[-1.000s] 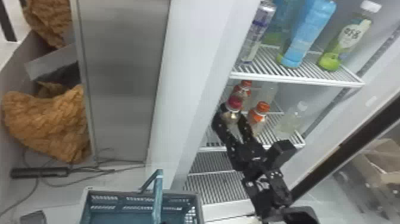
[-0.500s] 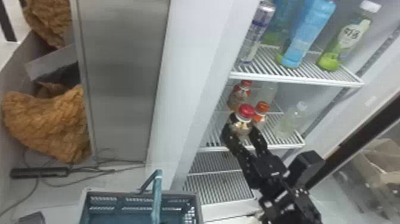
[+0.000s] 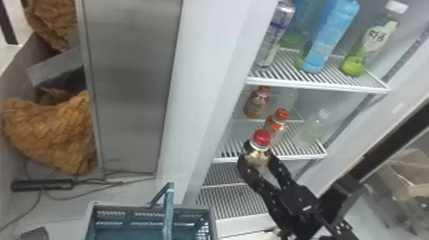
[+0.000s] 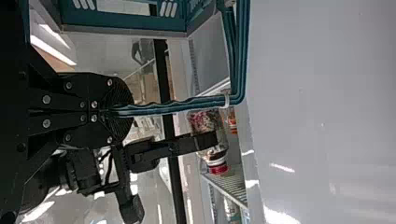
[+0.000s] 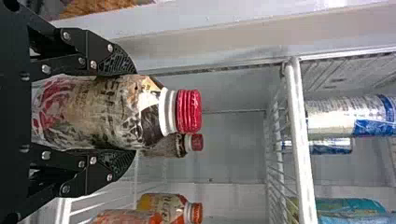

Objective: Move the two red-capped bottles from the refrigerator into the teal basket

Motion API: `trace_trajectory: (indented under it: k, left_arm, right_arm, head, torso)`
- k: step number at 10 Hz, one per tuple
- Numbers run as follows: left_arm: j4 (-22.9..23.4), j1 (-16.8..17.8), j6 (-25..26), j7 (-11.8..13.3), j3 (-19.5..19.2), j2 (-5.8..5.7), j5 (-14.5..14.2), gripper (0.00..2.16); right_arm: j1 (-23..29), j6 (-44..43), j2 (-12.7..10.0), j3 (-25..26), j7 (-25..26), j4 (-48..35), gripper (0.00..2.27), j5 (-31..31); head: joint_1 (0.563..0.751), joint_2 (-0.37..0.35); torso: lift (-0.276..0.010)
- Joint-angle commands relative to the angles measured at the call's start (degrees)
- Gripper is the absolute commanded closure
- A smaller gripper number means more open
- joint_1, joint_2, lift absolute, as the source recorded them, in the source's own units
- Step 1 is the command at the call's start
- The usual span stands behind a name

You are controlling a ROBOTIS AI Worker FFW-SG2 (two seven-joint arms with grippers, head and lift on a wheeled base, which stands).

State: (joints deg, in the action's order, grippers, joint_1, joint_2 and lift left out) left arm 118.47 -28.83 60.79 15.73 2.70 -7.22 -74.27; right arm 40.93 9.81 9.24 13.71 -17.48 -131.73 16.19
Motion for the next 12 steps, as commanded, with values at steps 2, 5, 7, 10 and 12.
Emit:
trace_trajectory:
  k: [2, 5, 7, 10, 12]
  left_arm:
    - [0.0, 0.15, 0.24, -0.08, 0.27, -0.16, 0.11, 1.16]
    - [0.0, 0.15, 0.52, -0.08, 0.27, -0.16, 0.46, 1.16]
    - [0.0, 0.0, 0.52, -0.08, -0.07, -0.16, 0.57, 1.16]
    - [0.0, -0.28, 0.52, -0.08, -0.41, 0.01, 0.57, 1.16]
    - [0.0, -0.28, 0.52, -0.08, -0.41, 0.1, 0.57, 1.16]
  right_arm:
    - [3.08, 8.04, 0.87, 1.72, -3.7, -5.16, 0.71, -1.57]
    - [3.79, 14.09, 1.92, -0.91, -5.99, -8.4, 0.71, 0.72]
    - [4.21, 19.29, 3.42, -3.42, -6.78, -10.51, 0.72, 2.77]
    - [1.96, 32.37, 7.02, -4.11, -10.91, -12.34, 0.72, 4.72]
    - [-1.84, 41.51, 9.66, -5.82, -12.84, -11.07, 0.72, 4.26]
  head:
    - [0.695, -0.35]
    - [0.695, -0.35]
    - [0.695, -0.35]
    - [0.695, -0.35]
    - [0.695, -0.35]
  torso:
    - [-0.224]
    - [-0.224]
    - [-0.224]
    - [-0.224]
    - [-0.224]
